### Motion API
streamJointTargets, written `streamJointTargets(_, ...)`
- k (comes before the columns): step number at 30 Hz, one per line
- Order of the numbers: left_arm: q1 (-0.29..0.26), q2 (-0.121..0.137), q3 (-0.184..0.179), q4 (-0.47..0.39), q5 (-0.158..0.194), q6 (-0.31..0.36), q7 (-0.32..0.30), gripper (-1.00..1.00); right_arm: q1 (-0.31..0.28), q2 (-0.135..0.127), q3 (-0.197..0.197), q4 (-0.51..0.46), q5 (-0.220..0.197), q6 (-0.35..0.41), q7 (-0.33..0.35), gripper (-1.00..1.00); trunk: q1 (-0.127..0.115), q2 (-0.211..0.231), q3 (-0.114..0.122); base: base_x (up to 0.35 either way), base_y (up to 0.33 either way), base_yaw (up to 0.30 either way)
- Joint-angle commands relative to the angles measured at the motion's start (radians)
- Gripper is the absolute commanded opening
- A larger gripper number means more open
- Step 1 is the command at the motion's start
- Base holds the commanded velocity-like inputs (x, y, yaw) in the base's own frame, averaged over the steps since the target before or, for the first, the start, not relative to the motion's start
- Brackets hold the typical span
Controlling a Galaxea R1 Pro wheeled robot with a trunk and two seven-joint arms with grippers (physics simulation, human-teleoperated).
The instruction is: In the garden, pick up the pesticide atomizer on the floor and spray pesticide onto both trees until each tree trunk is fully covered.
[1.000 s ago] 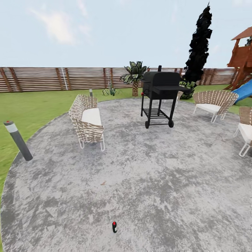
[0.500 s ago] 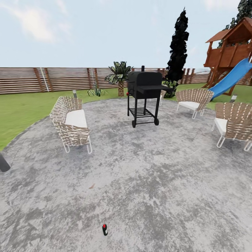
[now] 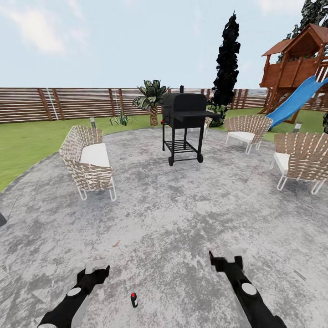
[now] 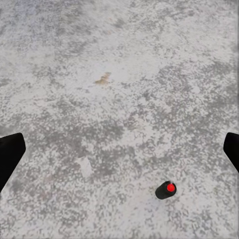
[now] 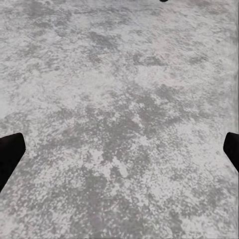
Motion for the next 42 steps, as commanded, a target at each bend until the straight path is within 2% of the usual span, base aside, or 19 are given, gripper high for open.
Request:
streamJointTargets(1,-0.001,0.001,0.002,0.0,-0.002,-0.002,0.001,1.0,-0.037,0.0,-0.001,-0.001,0.008,0.032,-0.001,1.0,0.0,0.0,-0.001,0.0,0.0,0.0)
streamJointTargets(3,0.002,0.002,0.002,-0.002,-0.002,-0.004,0.0,1.0,-0.074,0.0,-0.001,-0.005,0.006,0.064,0.001,1.0,0.0,0.0,-0.001,0.0,0.0,0.0)
streamJointTargets(7,0.01,0.004,0.008,-0.009,-0.002,-0.015,-0.002,1.0,-0.097,-0.001,0.001,-0.015,0.004,0.084,0.008,1.0,0.0,0.0,-0.001,0.012,0.011,0.0)
streamJointTargets(11,0.011,0.006,0.011,-0.009,-0.002,-0.017,-0.002,1.0,-0.099,0.0,0.002,-0.013,0.005,0.086,0.007,1.0,0.0,0.0,-0.001,0.127,0.173,-0.016)
streamJointTargets(16,0.011,0.022,0.011,-0.01,0.001,-0.017,-0.002,1.0,-0.1,-0.001,0.0,-0.012,0.005,0.087,0.005,1.0,0.0,0.0,0.001,0.159,0.225,-0.204)
streamJointTargets(30,0.007,0.021,-0.001,-0.011,0.001,-0.017,-0.002,1.0,-0.1,-0.001,-0.001,-0.012,0.006,0.087,0.004,1.0,0.0,0.0,0.008,0.015,0.02,-0.283)
streamJointTargets(42,0.001,0.019,-0.001,-0.004,0.001,-0.017,-0.002,1.0,-0.1,-0.001,0.001,-0.017,0.005,0.087,0.004,1.0,0.046,-0.084,-0.029,0.0,0.0,-0.028)
